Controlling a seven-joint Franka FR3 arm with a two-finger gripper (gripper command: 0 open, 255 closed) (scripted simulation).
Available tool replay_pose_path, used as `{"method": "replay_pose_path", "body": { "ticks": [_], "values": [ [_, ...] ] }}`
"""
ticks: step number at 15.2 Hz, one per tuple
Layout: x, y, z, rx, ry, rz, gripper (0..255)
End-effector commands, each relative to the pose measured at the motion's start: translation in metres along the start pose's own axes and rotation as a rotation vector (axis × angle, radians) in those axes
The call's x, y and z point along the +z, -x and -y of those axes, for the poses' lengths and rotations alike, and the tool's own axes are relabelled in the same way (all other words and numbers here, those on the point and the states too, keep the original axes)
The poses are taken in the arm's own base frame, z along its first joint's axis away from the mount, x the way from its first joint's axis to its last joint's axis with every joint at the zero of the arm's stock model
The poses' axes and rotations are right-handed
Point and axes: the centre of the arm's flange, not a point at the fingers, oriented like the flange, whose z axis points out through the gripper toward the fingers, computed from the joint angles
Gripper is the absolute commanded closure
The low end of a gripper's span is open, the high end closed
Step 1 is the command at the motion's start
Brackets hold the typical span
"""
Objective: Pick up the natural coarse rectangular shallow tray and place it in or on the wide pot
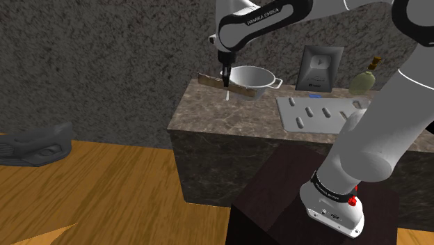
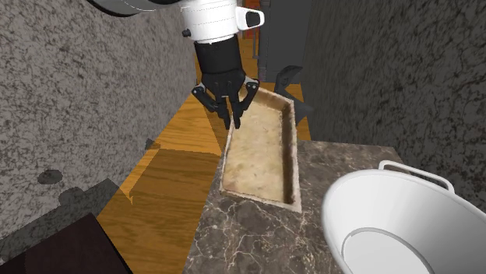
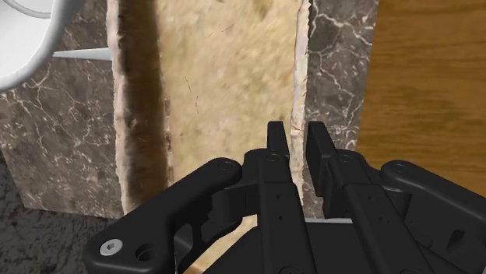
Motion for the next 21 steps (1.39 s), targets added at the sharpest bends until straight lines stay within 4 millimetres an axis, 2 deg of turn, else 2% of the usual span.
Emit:
{"method": "replay_pose_path", "body": {
  "ticks": [1, 21],
  "values": [
    [0.000, 0.009, -0.019, 0.000, 0.000, 0.000, 255],
    [0.022, 0.124, -0.255, 0.000, 0.000, 0.000, 255]
  ]
}}
